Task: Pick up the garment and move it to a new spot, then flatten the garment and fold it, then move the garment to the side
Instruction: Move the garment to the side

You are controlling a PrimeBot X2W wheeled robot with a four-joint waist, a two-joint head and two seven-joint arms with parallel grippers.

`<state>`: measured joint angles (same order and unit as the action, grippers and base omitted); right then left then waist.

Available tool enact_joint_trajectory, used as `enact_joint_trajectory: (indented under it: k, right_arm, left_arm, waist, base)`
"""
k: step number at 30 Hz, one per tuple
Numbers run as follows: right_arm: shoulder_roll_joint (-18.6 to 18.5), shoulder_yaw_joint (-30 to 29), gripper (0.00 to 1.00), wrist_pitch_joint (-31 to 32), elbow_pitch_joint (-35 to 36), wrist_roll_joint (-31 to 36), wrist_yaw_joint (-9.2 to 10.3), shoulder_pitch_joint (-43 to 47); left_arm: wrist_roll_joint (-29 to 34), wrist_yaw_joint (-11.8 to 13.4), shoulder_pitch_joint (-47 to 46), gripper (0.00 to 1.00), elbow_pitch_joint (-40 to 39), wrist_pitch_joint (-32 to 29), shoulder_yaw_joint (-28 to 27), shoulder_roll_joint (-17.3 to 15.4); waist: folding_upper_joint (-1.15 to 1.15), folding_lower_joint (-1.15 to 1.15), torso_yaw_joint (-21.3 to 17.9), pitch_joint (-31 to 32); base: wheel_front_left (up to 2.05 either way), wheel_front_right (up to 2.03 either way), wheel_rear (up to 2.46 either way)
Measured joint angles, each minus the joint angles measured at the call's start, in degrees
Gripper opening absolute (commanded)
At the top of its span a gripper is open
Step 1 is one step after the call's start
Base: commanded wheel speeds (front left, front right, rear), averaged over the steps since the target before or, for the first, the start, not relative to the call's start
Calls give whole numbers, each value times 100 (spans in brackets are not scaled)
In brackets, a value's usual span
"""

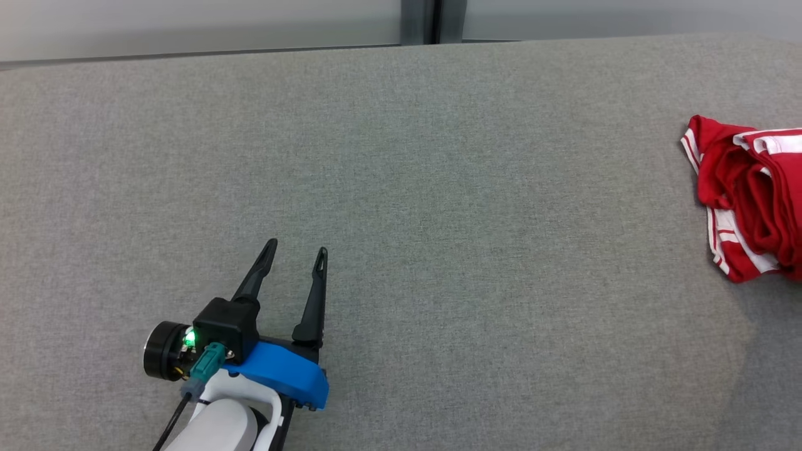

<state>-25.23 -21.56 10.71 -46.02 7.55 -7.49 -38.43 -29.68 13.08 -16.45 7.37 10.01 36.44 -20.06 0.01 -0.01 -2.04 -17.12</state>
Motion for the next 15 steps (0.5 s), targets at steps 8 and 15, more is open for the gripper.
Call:
enact_joint_trajectory:
  k: [8,15]
  right_arm:
    - [252,350,100,-369,143,-52,0,-30]
    - [565,833,100,-692,432,-331,0,-19]
  left_arm:
    - [-85,-4,46,100,32,-23,26,14]
    - [-318,-37,46,100,323,152,-181,92]
  waist:
    - [-2,0,-117,336]
    - [-2,0,-137,872]
  base:
    - [0,0,0]
    - [0,0,0]
